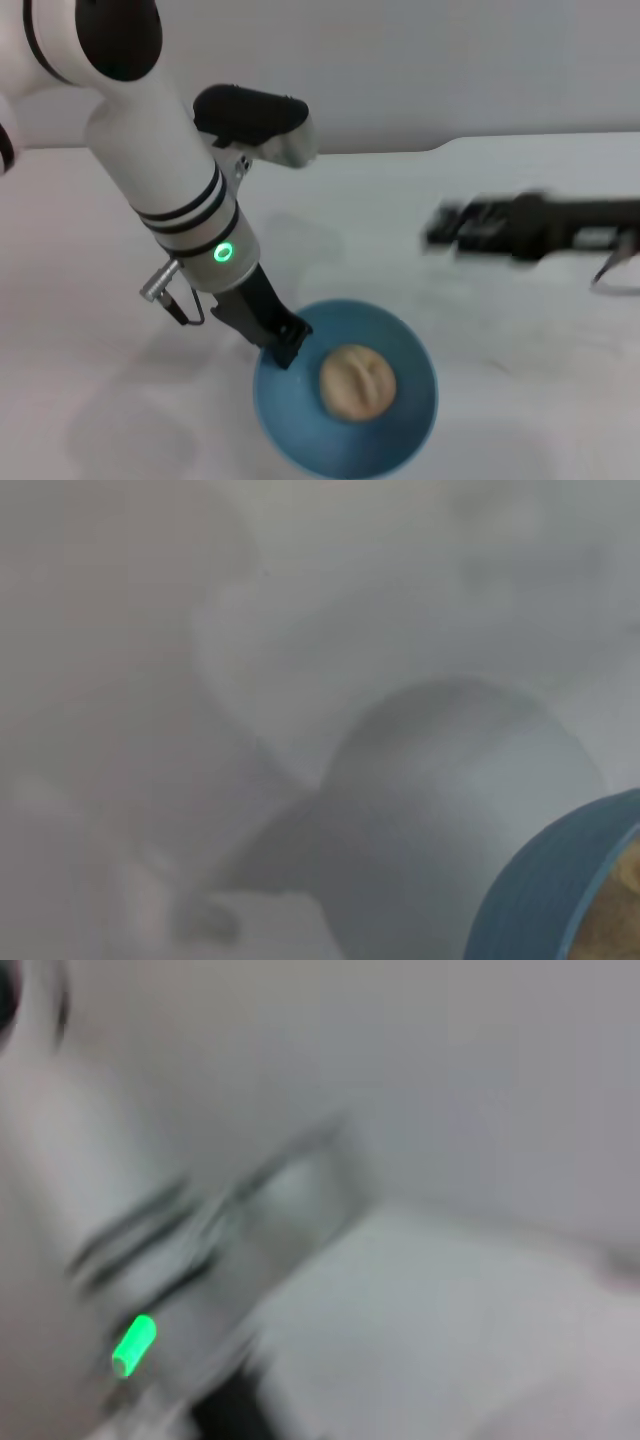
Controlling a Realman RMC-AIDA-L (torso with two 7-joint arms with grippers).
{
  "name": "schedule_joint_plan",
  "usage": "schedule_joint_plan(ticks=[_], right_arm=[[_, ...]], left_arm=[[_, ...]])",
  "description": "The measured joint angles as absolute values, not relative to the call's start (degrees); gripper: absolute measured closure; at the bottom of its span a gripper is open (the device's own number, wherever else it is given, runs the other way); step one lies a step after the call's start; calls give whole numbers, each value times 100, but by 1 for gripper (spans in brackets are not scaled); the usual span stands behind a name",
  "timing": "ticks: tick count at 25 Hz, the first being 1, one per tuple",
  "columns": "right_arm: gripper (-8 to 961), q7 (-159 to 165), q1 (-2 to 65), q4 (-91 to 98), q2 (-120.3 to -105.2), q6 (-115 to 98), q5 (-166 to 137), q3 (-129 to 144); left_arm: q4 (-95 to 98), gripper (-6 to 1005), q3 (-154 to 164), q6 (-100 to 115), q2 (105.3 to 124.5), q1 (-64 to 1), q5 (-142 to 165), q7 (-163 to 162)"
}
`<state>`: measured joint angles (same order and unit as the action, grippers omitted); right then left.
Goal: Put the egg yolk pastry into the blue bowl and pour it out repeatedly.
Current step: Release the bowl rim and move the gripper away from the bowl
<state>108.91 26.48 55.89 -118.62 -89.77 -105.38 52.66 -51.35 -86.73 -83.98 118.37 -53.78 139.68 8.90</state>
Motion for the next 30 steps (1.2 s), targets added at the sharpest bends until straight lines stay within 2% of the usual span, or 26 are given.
schedule_joint_plan(ticks=[6, 11, 30], right_arm=[[443, 9307, 2031, 4664, -11851, -8793, -9219, 3955], [444, 8889, 1810, 4323, -11846, -8779, -9003, 3793], [445, 8636, 1802, 3977, -11838, -8487, -9026, 3706]], left_arm=[[-5132, 968, -8288, -8344, 11856, -5253, 13403, 1045], [-5123, 967, -8161, -8092, 11862, -5193, 13062, 1070], [-4553, 963, -7237, -6706, 11878, -5103, 12426, 700]])
